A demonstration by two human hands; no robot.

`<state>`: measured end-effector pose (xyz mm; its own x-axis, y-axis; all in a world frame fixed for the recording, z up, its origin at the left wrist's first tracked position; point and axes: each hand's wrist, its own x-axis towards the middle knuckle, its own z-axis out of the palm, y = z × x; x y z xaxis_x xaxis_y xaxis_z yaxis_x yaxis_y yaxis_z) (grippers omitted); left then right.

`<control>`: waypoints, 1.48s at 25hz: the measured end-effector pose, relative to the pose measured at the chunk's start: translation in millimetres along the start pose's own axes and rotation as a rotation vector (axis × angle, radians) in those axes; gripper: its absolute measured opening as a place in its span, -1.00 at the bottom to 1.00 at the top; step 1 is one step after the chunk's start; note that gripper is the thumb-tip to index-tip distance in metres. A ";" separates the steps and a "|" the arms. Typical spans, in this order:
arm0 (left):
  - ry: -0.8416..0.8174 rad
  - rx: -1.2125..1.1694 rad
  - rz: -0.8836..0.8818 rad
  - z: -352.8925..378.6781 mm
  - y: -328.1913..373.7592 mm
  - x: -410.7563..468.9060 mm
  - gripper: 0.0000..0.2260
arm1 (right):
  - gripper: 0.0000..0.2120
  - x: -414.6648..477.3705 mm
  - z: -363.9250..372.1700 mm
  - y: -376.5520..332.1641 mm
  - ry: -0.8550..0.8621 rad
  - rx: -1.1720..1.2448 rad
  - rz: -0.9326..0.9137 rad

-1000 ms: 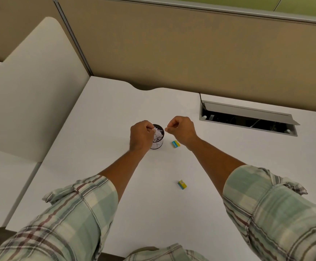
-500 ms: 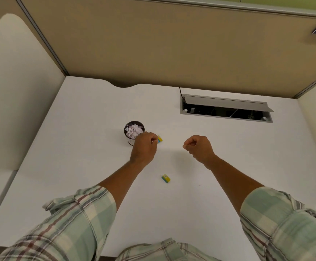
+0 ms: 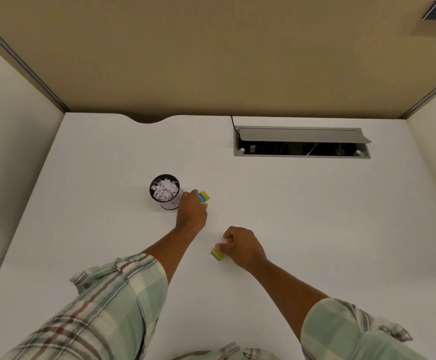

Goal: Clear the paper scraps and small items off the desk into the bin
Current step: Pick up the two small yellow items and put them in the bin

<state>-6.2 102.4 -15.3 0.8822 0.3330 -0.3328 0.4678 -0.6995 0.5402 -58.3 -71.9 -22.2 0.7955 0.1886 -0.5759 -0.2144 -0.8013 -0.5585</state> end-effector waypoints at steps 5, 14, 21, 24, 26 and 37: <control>-0.040 0.127 -0.054 7.2 6.9 29.3 -0.75 | -0.56 -2.8 16.8 -5.7 -0.076 -0.240 -0.053; -0.023 0.102 -0.076 19.4 5.3 39.9 -0.92 | -0.77 -6.8 34.7 -6.1 -0.035 -0.244 -0.058; -0.030 -0.237 -0.189 19.5 -8.9 6.1 -0.76 | -0.94 -1.4 5.0 10.6 0.095 0.109 0.079; -0.085 -0.334 -0.251 17.3 -10.2 -12.5 -0.81 | -0.91 -1.5 -7.2 10.6 0.159 0.354 0.218; -0.121 -0.376 -0.260 14.3 -15.2 -24.8 -0.82 | -0.92 -2.8 -14.3 6.1 0.179 0.507 0.278; 0.341 -0.506 -0.142 -86.3 -41.0 -31.0 -0.89 | -0.97 27.7 -24.8 -105.2 0.245 0.486 -0.070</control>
<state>-48.2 175.3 39.5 0.7381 0.6418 -0.2080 0.4749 -0.2752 0.8359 0.4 3.6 35.5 0.9136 0.0480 -0.4037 -0.3468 -0.4259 -0.8357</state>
